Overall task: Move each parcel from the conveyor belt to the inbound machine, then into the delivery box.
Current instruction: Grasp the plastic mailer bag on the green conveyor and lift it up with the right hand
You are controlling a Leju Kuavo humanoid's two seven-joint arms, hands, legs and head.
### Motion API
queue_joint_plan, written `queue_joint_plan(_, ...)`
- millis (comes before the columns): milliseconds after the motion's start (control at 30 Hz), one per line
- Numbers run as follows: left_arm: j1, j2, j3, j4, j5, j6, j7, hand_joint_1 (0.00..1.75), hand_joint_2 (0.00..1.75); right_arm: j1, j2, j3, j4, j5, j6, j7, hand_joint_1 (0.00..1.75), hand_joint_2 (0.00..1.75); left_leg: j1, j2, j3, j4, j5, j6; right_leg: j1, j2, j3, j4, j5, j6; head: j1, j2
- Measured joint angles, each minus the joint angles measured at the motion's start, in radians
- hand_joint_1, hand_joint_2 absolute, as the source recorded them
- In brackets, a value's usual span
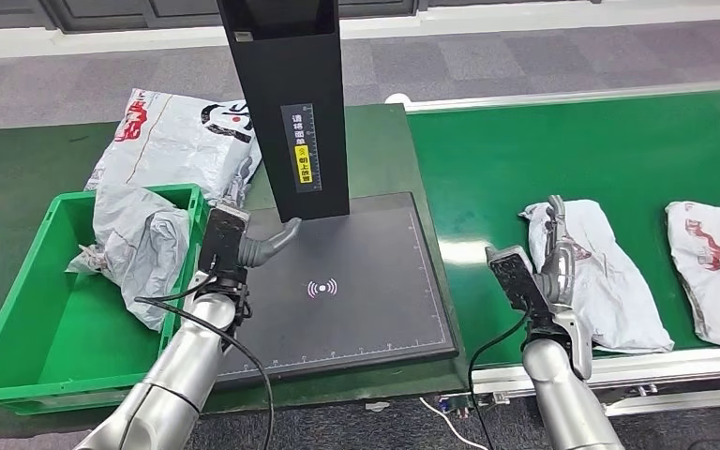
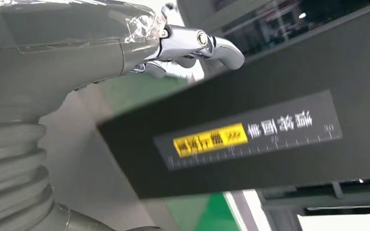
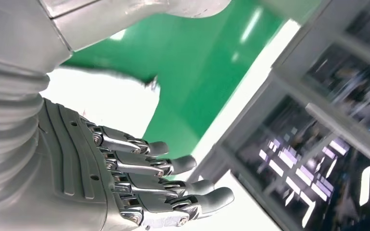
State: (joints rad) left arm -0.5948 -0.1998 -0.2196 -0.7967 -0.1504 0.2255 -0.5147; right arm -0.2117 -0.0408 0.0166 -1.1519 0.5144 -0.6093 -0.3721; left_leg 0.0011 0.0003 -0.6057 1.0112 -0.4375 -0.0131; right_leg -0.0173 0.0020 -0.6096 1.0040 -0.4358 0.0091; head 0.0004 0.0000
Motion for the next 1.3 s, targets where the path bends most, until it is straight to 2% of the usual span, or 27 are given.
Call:
queue_joint_plan(167, -0.015, -0.032, -0.039, 0.056, 0.044, 0.006, -0.037, 0.0, 1.75, -0.093, -0.021, -0.055, 0.175, 0.146, -0.08, 0.027, 0.0, 1.75, 0.0, 0.0, 0.0, 0.0, 0.001, 0.001, 0.0, 0.0, 0.0, 0.0, 0.0, 0.0, 0.0, 0.0)
queue_joint_plan(333, -0.036, -0.046, -0.067, 0.105, 0.057, -0.01, -0.055, 0.0, 1.75, -0.156, -0.049, -0.179, 0.328, 0.347, -0.085, 0.116, 0.0, 1.75, 0.0, -0.001, 0.0, 0.0, 0.001, 0.001, 0.0, 0.0, 0.0, 0.0, 0.0, 0.0, 0.0, 0.0)
queue_joint_plan(433, -0.044, -0.052, -0.077, 0.132, 0.063, -0.018, -0.064, 0.0, 1.75, -0.184, -0.07, -0.237, 0.409, 0.422, -0.086, 0.16, 0.0, 1.75, 0.0, -0.001, 0.0, 0.0, 0.001, 0.001, 0.0, 0.0, 0.0, 0.0, 0.0, 0.0, 0.0, 0.0)
queue_joint_plan(600, -0.056, -0.056, -0.089, 0.169, 0.066, -0.032, -0.074, 0.0, 1.75, -0.232, -0.111, -0.29, 0.561, 0.523, -0.071, 0.279, 0.0, 1.75, 0.0, -0.001, -0.001, 0.0, 0.0, 0.001, 0.0, 0.0, 0.0, 0.0, 0.0, 0.0, 0.0, 0.0)
queue_joint_plan(800, -0.06, -0.056, -0.094, 0.191, 0.058, -0.038, -0.07, 0.0, 1.75, -0.261, -0.155, -0.292, 0.691, 0.611, 0.016, 0.462, 0.0, 1.75, 0.0, -0.001, -0.001, 0.0, 0.0, 0.001, 0.0, -0.001, 0.0, 0.0, 0.0, 0.0, 0.0, 0.0)
queue_joint_plan(933, -0.061, -0.056, -0.096, 0.196, 0.052, -0.038, -0.07, 0.0, 1.75, -0.273, -0.177, -0.292, 0.735, 0.644, 0.07, 0.524, 0.0, 1.75, 0.0, -0.001, -0.001, 0.0, 0.0, 0.001, 0.0, 0.0, 0.0, 0.0, 0.0, 0.0, 0.0, 0.0)
queue_joint_plan(1033, -0.062, -0.056, -0.102, 0.197, 0.047, -0.038, -0.066, 0.0, 1.75, -0.282, -0.189, -0.292, 0.76, 0.677, 0.154, 0.586, 0.0, 1.75, 0.0, -0.002, -0.001, 0.0, 0.0, 0.001, 0.0, -0.001, 0.0, 0.0, 0.0, 0.0, 0.0, 0.0)
queue_joint_plan(1100, -0.065, -0.056, -0.105, 0.198, 0.044, -0.037, -0.061, 0.0, 1.75, -0.286, -0.195, -0.291, 0.774, 0.706, 0.243, 0.629, 0.0, 1.75, 0.0, -0.002, -0.001, 0.0, 0.0, 0.001, 0.0, -0.002, 0.0, 0.0, 0.0, 0.0, 0.0, 0.0)
queue_joint_plan(1233, -0.073, -0.059, -0.105, 0.205, 0.034, -0.029, -0.051, 0.0, 1.75, -0.301, -0.199, -0.272, 0.795, 0.765, 0.476, 0.688, 1.48, 1.75, 0.0, -0.001, 0.002, 0.0, 0.0, 0.001, 0.001, -0.001, 0.002, 0.0, 0.0, 0.001, 0.0, 0.0)
queue_joint_plan(1300, -0.078, -0.062, -0.105, 0.21, 0.031, -0.028, -0.048, 0.0, 1.75, -0.309, -0.2, -0.256, 0.802, 0.774, 0.564, 0.68, 1.48, 1.75, 0.001, -0.001, 0.004, 0.0, 0.0, 0.002, 0.002, 0.0, 0.005, -0.001, -0.001, 0.001, 0.0, 0.0)
